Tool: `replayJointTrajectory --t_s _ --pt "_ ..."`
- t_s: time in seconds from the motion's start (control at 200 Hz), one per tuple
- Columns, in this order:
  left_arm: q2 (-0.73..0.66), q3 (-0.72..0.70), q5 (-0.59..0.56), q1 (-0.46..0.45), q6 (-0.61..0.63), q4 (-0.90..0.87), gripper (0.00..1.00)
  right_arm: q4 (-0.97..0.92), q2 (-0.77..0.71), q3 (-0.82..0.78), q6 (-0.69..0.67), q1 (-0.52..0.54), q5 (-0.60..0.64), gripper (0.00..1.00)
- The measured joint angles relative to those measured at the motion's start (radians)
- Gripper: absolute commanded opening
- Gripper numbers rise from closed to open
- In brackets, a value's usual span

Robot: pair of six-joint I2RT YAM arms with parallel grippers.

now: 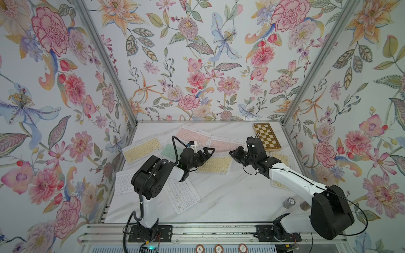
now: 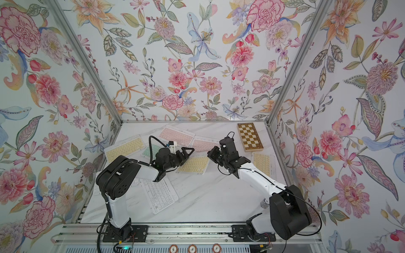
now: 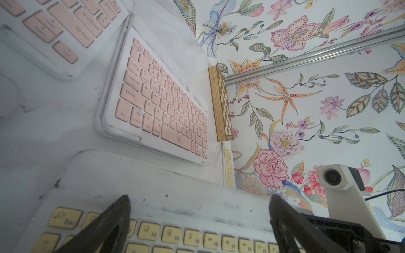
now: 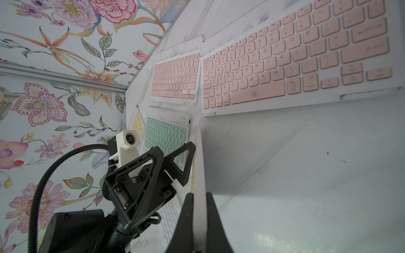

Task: Stack the numeric keypads
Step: Pick up the numeric keypad from the center of the board, then place the numeric keypad at the numeric keypad.

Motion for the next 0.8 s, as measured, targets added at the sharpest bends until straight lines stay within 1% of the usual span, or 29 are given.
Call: replayJointTrajectory --t_s 0.105,0.205,0.355,0.475,0.606,0.801 --pt "-0.01 0.028 0.007 0.001 0.028 -0.055 0.99 0.002 0.0 0.0 -0.037 -0.023 -0.032 0.0" --pt "-0.025 0.098 0.018 0.007 0.081 -0.154 0.99 0.002 0.0 0.012 -0.095 -0.077 -0.103 0.0" --pt "-0.06 0.228 0.031 0.023 0.185 -0.304 0.99 0.013 0.003 0.043 -0.186 -0.213 -0.213 0.0" --pt "-0.061 0.327 0.034 0.047 0.252 -0.393 0.99 0.056 0.026 0.073 -0.22 -0.313 -0.296 0.0" --pt "-0.02 0.444 0.033 0.058 0.321 -0.486 0.99 0.114 0.098 0.127 -0.236 -0.385 -0.375 0.0" --pt "0.09 0.585 0.034 0.062 0.393 -0.591 0.99 0.178 0.266 0.231 -0.244 -0.425 -0.469 0.0"
